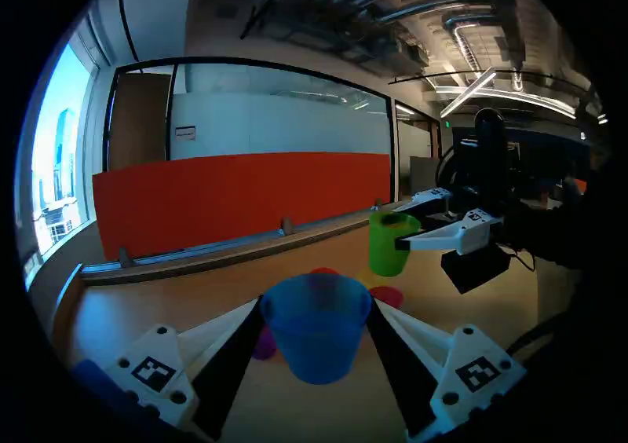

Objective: Pour water

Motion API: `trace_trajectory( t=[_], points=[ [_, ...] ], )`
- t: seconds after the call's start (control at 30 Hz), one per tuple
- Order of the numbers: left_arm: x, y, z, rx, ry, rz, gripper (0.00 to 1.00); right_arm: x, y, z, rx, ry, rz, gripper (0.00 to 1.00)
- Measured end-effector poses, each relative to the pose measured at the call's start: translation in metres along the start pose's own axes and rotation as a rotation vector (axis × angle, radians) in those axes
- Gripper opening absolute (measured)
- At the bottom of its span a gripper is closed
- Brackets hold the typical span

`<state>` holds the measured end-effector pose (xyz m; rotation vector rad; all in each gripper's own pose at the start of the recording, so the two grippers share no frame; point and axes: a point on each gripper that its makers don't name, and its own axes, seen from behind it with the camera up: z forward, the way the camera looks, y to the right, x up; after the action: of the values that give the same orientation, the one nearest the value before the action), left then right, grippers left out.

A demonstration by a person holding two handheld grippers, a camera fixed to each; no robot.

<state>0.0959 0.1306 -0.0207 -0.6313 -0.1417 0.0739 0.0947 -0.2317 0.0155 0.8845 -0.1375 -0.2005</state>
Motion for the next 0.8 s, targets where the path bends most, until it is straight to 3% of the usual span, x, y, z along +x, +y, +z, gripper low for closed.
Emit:
trace_trajectory(
  t=[0.37, 0.8],
  points=[
    [0.003, 0.001, 0.001, -0.006, 0.009, -0.001, 0.88, 0.016, -0.005, 0.000, 0.003, 0.071, 0.008, 0.94],
    [0.008, 0.001, 0.003, -0.010, 0.025, -0.004, 0.88, 0.017, -0.010, 0.000, 0.026, 0.090, 0.056, 0.93]
  ],
)
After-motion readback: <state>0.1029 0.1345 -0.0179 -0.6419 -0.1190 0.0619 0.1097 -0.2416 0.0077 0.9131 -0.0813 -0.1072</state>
